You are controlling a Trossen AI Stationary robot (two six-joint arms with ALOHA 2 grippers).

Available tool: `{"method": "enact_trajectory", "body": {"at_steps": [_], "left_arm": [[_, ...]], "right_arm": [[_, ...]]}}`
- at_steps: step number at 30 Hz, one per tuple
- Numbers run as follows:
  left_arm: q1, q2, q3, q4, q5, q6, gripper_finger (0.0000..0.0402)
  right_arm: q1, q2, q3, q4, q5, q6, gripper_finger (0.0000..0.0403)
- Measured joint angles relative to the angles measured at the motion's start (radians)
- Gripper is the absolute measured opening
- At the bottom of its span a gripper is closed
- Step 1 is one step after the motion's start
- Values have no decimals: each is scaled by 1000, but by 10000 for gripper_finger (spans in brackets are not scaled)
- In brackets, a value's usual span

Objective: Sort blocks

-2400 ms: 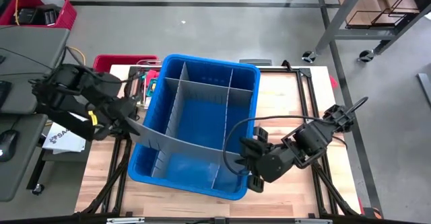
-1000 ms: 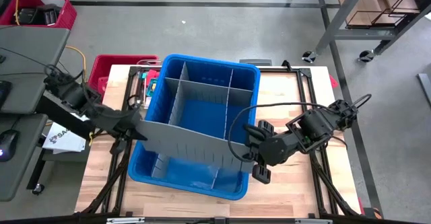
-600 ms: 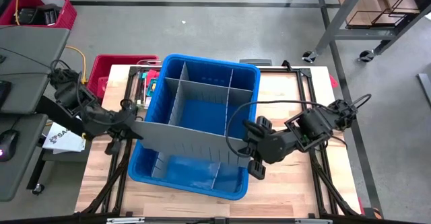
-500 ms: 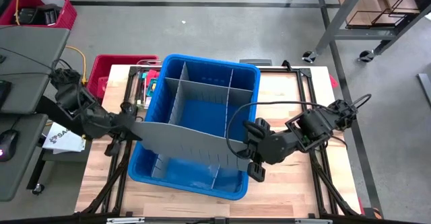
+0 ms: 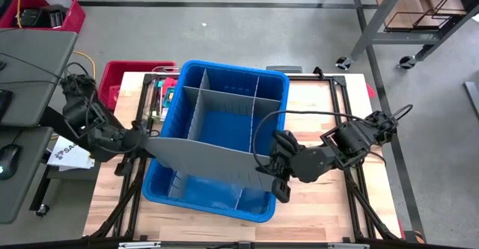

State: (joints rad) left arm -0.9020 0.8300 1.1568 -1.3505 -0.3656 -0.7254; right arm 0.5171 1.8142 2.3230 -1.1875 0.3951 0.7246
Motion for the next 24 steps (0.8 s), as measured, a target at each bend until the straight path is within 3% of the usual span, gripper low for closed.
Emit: {"method": "enact_trajectory", "body": {"at_steps": [13, 20, 24], "left_arm": [[-58, -44, 0, -59, -37, -58, 0], [-58, -43, -5, -163, 88, -56, 2], [-58, -47, -1, -136, 57, -59, 2]], "right_arm": [[-6, 12, 2, 36, 77, -10, 0], [-7, 11, 3, 87, 115, -26, 0], [-7, 11, 3, 94, 134, -27, 0]]}}
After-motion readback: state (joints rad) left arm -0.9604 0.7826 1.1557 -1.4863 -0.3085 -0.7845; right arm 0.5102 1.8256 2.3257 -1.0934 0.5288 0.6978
